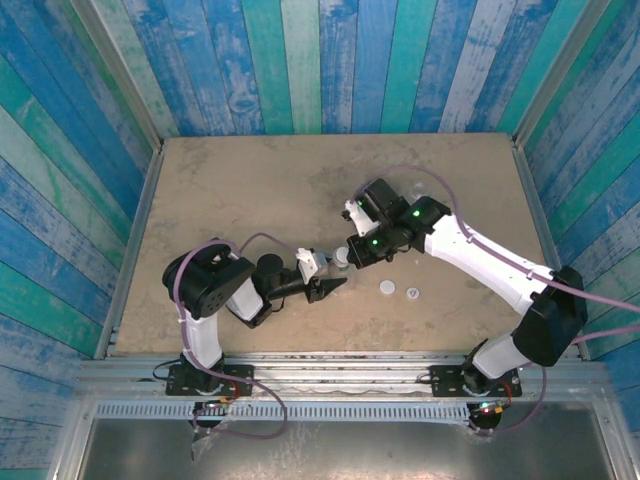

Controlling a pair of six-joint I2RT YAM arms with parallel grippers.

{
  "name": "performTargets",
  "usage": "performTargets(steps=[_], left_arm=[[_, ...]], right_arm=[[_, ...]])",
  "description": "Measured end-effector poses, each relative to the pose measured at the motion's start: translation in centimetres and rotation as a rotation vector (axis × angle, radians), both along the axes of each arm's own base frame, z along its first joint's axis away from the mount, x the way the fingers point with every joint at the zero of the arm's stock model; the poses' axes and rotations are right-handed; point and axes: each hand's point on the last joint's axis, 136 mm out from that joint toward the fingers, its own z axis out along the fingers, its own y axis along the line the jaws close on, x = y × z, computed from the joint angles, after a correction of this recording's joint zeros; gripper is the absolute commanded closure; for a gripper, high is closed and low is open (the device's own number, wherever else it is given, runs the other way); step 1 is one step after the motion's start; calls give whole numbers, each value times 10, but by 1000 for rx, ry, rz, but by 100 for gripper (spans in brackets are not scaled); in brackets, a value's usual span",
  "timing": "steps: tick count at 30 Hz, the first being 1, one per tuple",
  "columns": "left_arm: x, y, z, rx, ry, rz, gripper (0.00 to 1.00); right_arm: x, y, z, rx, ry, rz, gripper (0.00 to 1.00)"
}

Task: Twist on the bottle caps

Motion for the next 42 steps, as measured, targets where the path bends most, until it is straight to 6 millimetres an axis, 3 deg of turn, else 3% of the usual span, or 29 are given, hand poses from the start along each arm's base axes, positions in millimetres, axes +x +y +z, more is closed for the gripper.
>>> performTargets(steps=[6, 21, 26, 42], left_arm=[[2, -1, 1, -3, 6, 1, 45], [3, -2, 0, -3, 11, 2, 45], [2, -2, 0, -3, 11, -1, 45], [3, -2, 0, -4, 12, 0, 45]], right_arm=[[-4, -6, -2, -17, 20, -6, 75], [14, -2, 1, -28, 1, -29, 73], [14, -2, 1, -27, 0, -30, 55], [26, 8, 1, -25, -14, -33, 66]])
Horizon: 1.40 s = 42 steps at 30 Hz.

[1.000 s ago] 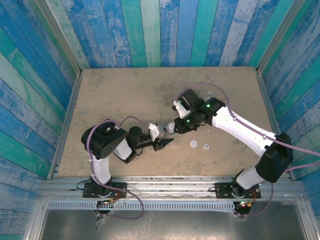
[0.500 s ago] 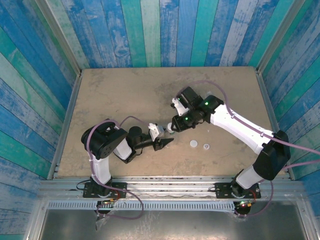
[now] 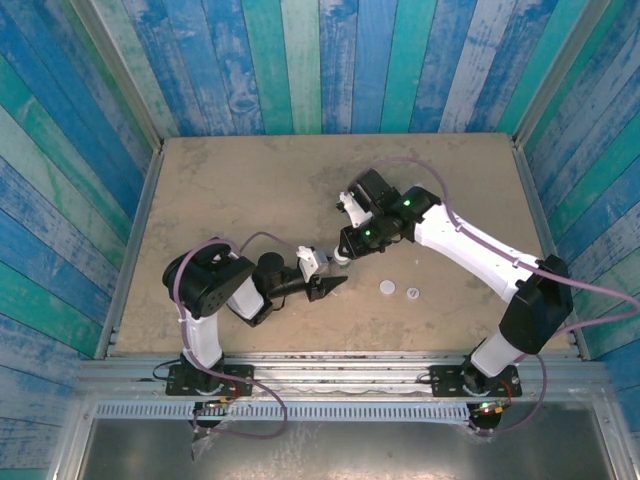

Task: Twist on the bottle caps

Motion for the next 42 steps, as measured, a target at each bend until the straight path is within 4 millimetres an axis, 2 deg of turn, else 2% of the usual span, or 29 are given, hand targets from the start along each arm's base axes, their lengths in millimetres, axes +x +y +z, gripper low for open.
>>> performTargets(steps=[3, 14, 18, 25, 29, 32, 37, 42], left_arm=[[0, 0, 0, 0, 0, 0, 45], [1, 1, 0, -5, 12, 4, 45], [1, 1, 0, -6, 11, 4, 45], [1, 1, 0, -7, 10, 4, 45], [1, 1, 0, -7, 10, 4, 45], [1, 1, 0, -8, 9, 4, 45], [0, 1, 1, -10, 7, 5, 45], [0, 1, 1, -11, 7, 5, 45]], right_arm=[[0, 0, 0, 1, 0, 0, 69], [2, 2, 0, 7, -1, -7, 69], [3, 0, 0, 1, -8, -14, 59], [7, -4, 4, -21, -38, -29, 52], [8, -5, 8, -45, -79, -10, 36], [4, -2, 11, -93, -145, 35, 30], [-3, 4, 13, -173, -252, 116, 25], [-6, 6, 14, -244, -339, 186, 26]])
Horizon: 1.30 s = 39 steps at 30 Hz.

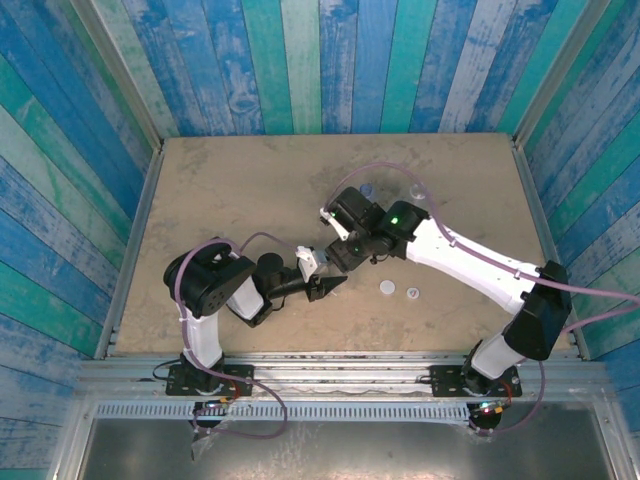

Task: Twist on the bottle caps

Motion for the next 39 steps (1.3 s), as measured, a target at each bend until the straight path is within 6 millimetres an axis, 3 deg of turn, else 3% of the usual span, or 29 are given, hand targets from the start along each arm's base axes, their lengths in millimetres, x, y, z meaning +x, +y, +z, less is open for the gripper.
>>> performTargets(steps=[20, 28, 39], left_arm=[[0, 0, 0, 0, 0, 0, 45], [0, 0, 0, 0, 1, 1, 45], [0, 0, 0, -1, 3, 1, 45]], right_arm=[[0, 4, -18, -113, -42, 72, 43], [1, 7, -18, -118, -41, 76, 55], [0, 9, -13, -94, -31, 55, 57]])
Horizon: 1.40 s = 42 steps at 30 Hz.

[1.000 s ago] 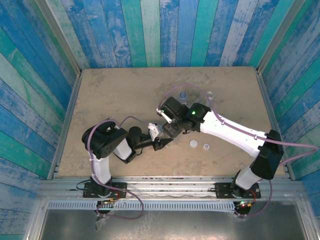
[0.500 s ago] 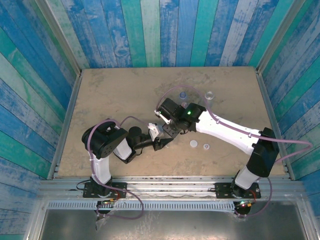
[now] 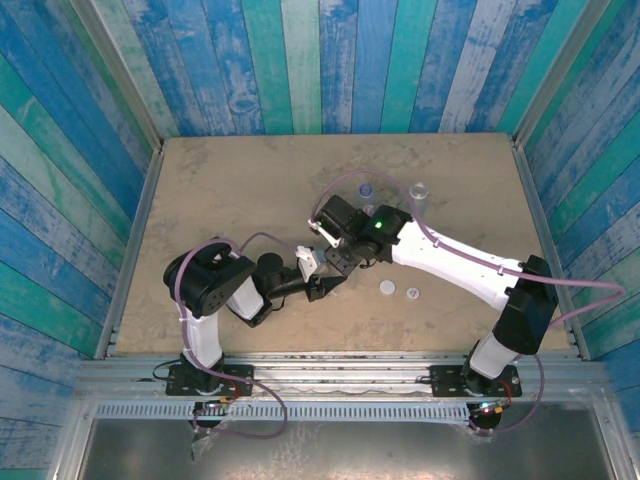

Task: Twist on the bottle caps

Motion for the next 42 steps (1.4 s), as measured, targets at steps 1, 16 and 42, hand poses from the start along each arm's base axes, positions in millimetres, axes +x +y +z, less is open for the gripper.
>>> performTargets(steps=[1, 16, 42], left_arm=[[0, 0, 0, 0, 0, 0, 45], [0, 0, 0, 0, 0, 0, 45], [0, 0, 0, -3, -2, -3, 45]], right_arm=[[1, 0, 1, 7, 3, -6, 57], [1, -4, -5, 73, 127, -81, 55], [0, -5, -9, 52, 188, -114, 29]])
